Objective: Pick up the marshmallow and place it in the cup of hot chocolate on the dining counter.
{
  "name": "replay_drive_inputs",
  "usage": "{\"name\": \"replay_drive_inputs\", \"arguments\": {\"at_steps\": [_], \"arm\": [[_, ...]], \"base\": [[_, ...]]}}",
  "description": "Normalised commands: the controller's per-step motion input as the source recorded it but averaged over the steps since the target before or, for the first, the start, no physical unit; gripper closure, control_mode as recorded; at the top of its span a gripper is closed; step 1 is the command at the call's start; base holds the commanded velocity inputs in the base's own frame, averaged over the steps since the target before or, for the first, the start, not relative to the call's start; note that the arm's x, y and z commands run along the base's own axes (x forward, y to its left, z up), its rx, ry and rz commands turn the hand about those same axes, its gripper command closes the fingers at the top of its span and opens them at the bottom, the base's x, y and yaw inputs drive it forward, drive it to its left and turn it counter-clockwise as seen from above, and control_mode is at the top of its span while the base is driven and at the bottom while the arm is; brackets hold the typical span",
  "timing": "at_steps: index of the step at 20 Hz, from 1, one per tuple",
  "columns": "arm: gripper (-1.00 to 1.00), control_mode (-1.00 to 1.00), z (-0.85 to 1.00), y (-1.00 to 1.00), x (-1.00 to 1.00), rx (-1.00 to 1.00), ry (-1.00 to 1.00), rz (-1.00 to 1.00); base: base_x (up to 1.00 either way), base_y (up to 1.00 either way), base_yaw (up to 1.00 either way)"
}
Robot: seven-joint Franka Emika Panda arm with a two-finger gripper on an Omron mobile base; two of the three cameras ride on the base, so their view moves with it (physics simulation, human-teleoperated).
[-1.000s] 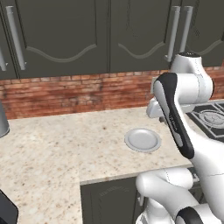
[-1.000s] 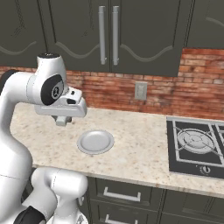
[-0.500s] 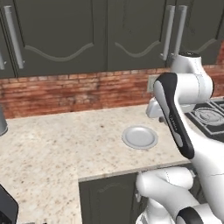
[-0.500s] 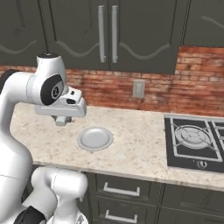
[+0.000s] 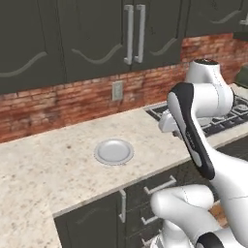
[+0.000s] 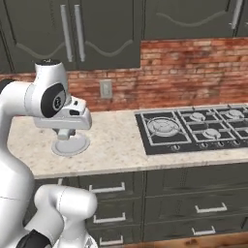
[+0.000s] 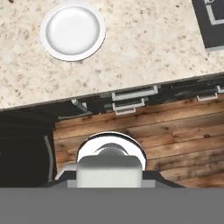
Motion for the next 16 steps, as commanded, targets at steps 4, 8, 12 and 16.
{"name": "replay_drive_inputs", "arguments": {"at_steps": [4,8,12,16], "arm": [[1.0,1.0,0.0,0.0,0.0,0.0,0.0,0.0],[1.0,1.0,0.0,0.0,0.0,0.0,0.0,0.0],[1.0,1.0,0.0,0.0,0.0,0.0,0.0,0.0],[1.0,1.0,0.0,0.0,0.0,0.0,0.0,0.0]], "base": [[0.01,-0.71,-0.75],[0.0,-0.77,-0.78],[0.0,-0.82,-0.76],[0.0,-0.84,-0.75]]}}
